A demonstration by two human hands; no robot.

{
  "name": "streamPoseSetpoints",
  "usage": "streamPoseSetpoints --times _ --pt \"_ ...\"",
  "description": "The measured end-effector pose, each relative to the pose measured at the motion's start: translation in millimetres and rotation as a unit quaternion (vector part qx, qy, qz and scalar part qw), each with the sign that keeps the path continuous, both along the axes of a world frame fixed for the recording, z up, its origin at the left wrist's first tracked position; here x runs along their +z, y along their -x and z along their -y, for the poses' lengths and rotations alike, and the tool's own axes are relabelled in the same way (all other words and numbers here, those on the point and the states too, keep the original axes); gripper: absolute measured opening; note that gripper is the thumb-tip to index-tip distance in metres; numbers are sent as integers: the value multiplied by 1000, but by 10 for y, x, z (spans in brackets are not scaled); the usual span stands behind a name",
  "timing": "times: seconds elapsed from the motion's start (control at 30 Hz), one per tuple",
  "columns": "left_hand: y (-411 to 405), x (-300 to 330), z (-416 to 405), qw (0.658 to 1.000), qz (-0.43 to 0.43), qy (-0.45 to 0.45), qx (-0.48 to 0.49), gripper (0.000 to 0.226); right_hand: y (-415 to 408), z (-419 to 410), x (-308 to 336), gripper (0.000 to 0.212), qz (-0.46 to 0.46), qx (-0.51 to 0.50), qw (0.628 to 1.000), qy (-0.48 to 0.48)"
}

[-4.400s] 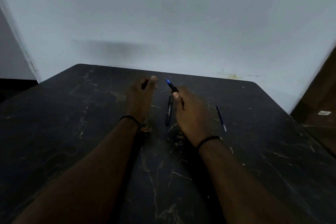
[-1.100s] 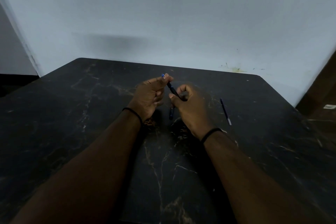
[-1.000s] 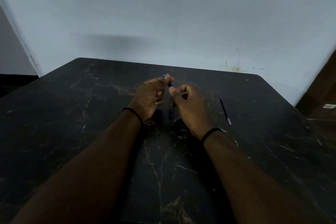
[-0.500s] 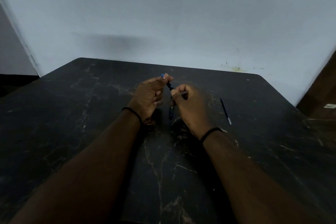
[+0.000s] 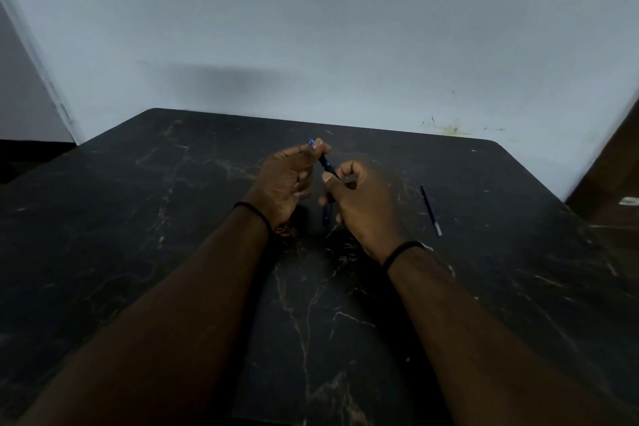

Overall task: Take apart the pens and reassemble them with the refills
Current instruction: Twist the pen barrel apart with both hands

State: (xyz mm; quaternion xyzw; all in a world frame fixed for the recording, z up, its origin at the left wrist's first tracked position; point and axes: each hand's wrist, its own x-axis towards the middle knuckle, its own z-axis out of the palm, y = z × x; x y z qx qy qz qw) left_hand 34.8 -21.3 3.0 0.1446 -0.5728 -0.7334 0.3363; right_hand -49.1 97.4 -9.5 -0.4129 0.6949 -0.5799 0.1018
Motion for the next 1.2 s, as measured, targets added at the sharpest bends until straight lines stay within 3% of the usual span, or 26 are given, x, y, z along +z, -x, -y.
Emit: streamPoseSetpoints --times 0.1,0.2,0.3,0.4,0.53,0.63,0.77,1.07,1.2 --pt "12 2 -3 1000 0 2 -3 20 -19 -20 6 20 -3 -3 1000 -1" --pt "22 1 -1 1000 -2 -1 -4 22 -32 -14 36 39 12 -16 1000 -14" --pt "25 -4 8 1000 -1 -3 -1 21 -25 12 30 43 5 -20 1000 -22" --pt "24 -14 20 1000 -9 -2 -9 24 -7 28 16 39 -27 -33 999 -3" --pt "41 -21 13 1000 -17 -4 -14 25 -3 39 -11 12 -29 -39 998 38" --pt "57 -25 2 1000 -12 0 -15 25 -25 31 -8 9 -22 -29 999 32" --pt "44 -29 15 1000 -13 -1 -20 27 -27 38 35 53 7 -32 999 -8" --pt "35 -41 43 999 -18 0 -26 25 8 3 35 12 4 -32 998 46" --pt "37 -52 43 999 -15 4 -30 23 -12 -25 13 16 10 0 999 37"
